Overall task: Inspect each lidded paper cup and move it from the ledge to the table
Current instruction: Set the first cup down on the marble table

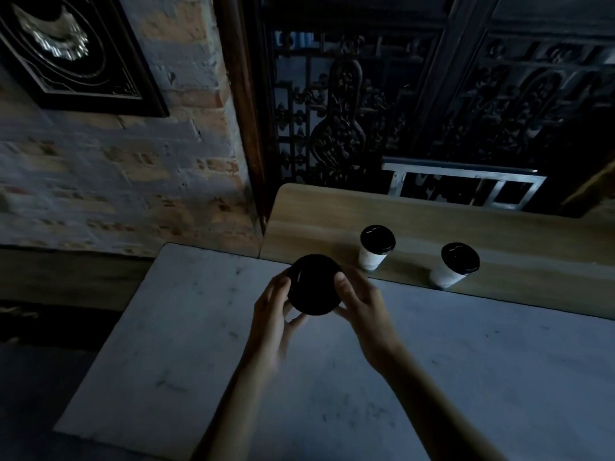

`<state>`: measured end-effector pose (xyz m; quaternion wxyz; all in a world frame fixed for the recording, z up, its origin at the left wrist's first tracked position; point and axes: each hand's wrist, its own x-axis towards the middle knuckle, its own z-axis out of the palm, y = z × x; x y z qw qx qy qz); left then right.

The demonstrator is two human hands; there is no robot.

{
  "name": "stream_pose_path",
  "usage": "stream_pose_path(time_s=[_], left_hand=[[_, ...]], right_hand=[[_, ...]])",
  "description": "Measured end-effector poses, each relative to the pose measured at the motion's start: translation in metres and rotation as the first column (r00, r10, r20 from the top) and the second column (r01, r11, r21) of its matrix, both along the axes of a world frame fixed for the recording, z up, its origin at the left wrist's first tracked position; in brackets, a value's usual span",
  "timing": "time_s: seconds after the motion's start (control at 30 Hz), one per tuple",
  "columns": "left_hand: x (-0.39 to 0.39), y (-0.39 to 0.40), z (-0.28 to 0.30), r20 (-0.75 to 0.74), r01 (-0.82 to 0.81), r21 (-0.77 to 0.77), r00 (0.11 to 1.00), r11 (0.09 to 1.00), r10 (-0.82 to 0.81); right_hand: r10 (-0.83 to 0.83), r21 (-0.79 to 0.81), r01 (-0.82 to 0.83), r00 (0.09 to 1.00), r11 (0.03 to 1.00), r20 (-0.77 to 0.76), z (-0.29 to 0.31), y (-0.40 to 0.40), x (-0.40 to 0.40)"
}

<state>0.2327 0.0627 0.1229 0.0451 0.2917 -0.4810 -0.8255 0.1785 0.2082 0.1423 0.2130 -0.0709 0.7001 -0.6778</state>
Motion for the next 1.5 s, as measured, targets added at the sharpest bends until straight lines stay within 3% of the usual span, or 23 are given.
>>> stream_pose_path(time_s=[0.17, 0.4, 0.87, 1.5], left_hand=[[0.013, -0.028, -0.04, 0.115, -0.017, -0.022, 0.993, 1.0, 0.02], [0.029, -0.052, -0.08, 0.246, -0.052, -0.047, 0.967, 0.998, 0.062], [0.038, -0.059, -0.108, 0.316, -0.086, -0.046, 0.944, 0.995, 0.096], [0.043, -0.068, -0.107, 0.321, -0.087, -0.218, 0.934, 0.972, 0.156]], right_hand=[[0.027, -0.02, -0.022, 0.958, 1.0, 0.285, -0.042, -0.025, 0.009], [0.016, 0.048, -0.039, 0.911, 0.998, 0.412, -0.091, -0.056, 0.017], [0.026, 0.085, -0.076, 0.876, 0.993, 0.482, -0.129, -0.066, 0.023], [0.046, 0.08, -0.081, 0.929, 0.993, 0.367, -0.126, -0.042, 0.011]])
